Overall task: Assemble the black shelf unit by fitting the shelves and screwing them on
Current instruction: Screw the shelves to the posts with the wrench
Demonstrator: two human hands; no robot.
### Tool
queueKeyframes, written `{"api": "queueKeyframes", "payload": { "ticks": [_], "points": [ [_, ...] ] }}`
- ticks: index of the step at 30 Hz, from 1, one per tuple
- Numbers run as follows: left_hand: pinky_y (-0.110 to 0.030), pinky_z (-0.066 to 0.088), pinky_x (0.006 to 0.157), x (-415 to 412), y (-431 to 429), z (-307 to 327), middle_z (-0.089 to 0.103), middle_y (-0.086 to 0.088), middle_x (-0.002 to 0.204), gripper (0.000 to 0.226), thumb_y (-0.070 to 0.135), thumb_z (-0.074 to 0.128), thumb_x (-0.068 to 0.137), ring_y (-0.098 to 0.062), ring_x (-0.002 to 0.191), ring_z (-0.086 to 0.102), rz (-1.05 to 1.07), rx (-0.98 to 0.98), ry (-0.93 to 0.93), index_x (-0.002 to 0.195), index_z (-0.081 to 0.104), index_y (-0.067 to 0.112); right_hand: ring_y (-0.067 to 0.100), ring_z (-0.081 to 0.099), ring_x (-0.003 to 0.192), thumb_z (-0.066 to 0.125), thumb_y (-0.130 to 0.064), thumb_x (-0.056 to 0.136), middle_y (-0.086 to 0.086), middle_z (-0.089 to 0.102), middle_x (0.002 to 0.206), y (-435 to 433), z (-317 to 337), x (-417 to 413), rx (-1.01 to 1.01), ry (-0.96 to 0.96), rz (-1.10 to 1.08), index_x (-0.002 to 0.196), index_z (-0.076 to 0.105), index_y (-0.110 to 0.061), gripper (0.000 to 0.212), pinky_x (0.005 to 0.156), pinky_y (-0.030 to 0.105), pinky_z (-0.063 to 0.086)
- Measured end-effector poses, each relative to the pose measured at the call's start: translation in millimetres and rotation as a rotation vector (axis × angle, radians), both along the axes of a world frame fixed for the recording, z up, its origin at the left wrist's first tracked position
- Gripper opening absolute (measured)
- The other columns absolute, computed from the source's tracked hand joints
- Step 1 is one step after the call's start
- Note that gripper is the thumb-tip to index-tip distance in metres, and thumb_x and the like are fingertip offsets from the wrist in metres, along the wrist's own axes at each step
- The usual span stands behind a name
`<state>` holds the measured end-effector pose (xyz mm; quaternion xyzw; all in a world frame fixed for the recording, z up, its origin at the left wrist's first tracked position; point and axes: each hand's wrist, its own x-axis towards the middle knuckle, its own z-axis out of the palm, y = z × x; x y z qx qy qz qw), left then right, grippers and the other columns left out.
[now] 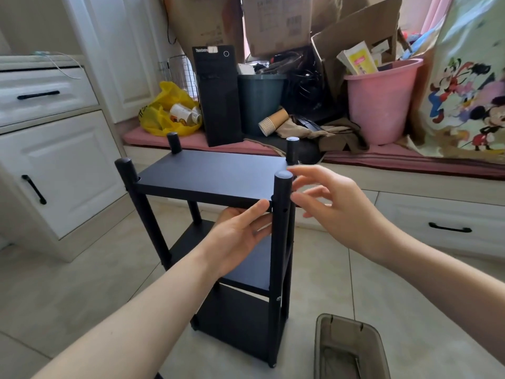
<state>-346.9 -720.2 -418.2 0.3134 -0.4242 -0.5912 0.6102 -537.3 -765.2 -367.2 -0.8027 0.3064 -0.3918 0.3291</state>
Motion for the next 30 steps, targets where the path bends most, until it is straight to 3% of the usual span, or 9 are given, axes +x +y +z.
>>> {"api": "queueKeyframes", "payload": {
  "ticks": [4, 8, 11, 15, 19, 25, 28, 30],
  "points": [
    [-0.038, 0.054, 0.096, 2.0, -2.0, -2.3, 0.071, -0.011, 0.124, 0.025, 0.024, 0.066, 0.094, -0.029, 0.120, 0.066, 0.001, -0.021, -0.010, 0.116, 0.076, 0.019, 0.004, 0.065, 0.096, 0.060, -0.019, 0.096, -0.013, 0.069, 0.102, 1.1, 1.9, 13.9, -0.056, 0.022, -0.012, 0.128, 0.060, -0.035, 0.035, 0.087, 0.032, 0.055],
    [-0.043, 0.055, 0.096, 1.9, -2.8, -4.5, 0.069, -0.014, 0.127, 0.030, 0.024, 0.068, 0.091, -0.032, 0.120, 0.066, 0.016, -0.031, -0.029, 0.119, 0.074, 0.016, 0.013, 0.070, 0.091, 0.057, -0.017, 0.099, -0.011, 0.074, 0.100, 4.5, -1.7, 9.1, -0.062, 0.028, 0.012, 0.127, 0.060, -0.036, 0.034, 0.090, 0.037, 0.054],
    [-0.041, 0.056, 0.093, -1.4, -1.2, -5.3, 0.072, -0.012, 0.122, 0.024, 0.024, 0.068, 0.091, -0.029, 0.115, 0.068, 0.037, -0.033, -0.041, 0.111, 0.077, 0.017, 0.005, 0.068, 0.097, 0.056, -0.015, 0.099, -0.012, 0.074, 0.102, 3.7, 0.7, 6.7, -0.070, 0.040, 0.028, 0.128, 0.061, -0.032, 0.034, 0.095, 0.034, 0.052],
    [-0.040, 0.056, 0.093, -5.6, 1.1, -6.8, 0.074, -0.009, 0.118, 0.022, 0.024, 0.063, 0.092, -0.026, 0.117, 0.068, 0.074, -0.046, -0.053, 0.106, 0.079, 0.020, 0.005, 0.068, 0.101, 0.056, -0.014, 0.099, -0.012, 0.072, 0.103, 3.5, 3.8, 8.6, -0.072, 0.052, 0.025, 0.130, 0.062, -0.025, 0.034, 0.098, 0.038, 0.051],
    [-0.037, 0.057, 0.091, -7.3, 3.3, -7.5, 0.074, -0.010, 0.119, 0.023, 0.024, 0.063, 0.092, -0.027, 0.119, 0.067, 0.097, -0.049, -0.068, 0.107, 0.079, 0.019, 0.007, 0.068, 0.098, 0.056, -0.016, 0.099, -0.013, 0.072, 0.100, 3.7, 4.2, 8.0, -0.073, 0.063, 0.027, 0.130, 0.061, -0.026, 0.033, 0.097, 0.039, 0.051],
    [-0.040, 0.058, 0.088, -5.0, 3.7, -6.8, 0.071, -0.012, 0.123, 0.025, 0.026, 0.064, 0.093, -0.028, 0.122, 0.065, 0.058, -0.060, -0.088, 0.113, 0.076, 0.017, 0.020, 0.067, 0.078, 0.055, -0.018, 0.100, -0.021, 0.067, 0.080, 3.7, 0.2, 9.1, -0.055, 0.017, 0.038, 0.128, 0.061, -0.031, 0.031, 0.085, 0.043, 0.054],
    [-0.040, 0.058, 0.087, -3.7, 2.8, -7.2, 0.072, -0.011, 0.123, 0.024, 0.026, 0.066, 0.093, -0.027, 0.122, 0.065, 0.048, -0.046, -0.085, 0.112, 0.077, 0.018, 0.013, 0.066, 0.074, 0.056, -0.018, 0.100, -0.022, 0.068, 0.077, 2.6, -1.7, 10.3, -0.021, -0.009, 0.037, 0.129, 0.060, -0.033, 0.033, 0.078, 0.031, 0.053],
    [-0.040, 0.058, 0.087, -2.2, 2.3, -7.7, 0.072, -0.011, 0.124, 0.022, 0.025, 0.065, 0.093, -0.027, 0.122, 0.065, 0.038, -0.038, -0.079, 0.110, 0.078, 0.019, 0.006, 0.069, 0.084, 0.058, -0.018, 0.098, -0.017, 0.072, 0.087, 2.7, -1.4, 10.6, 0.030, -0.040, 0.040, 0.130, 0.059, -0.035, 0.036, 0.083, 0.025, 0.052]
  ]
}}
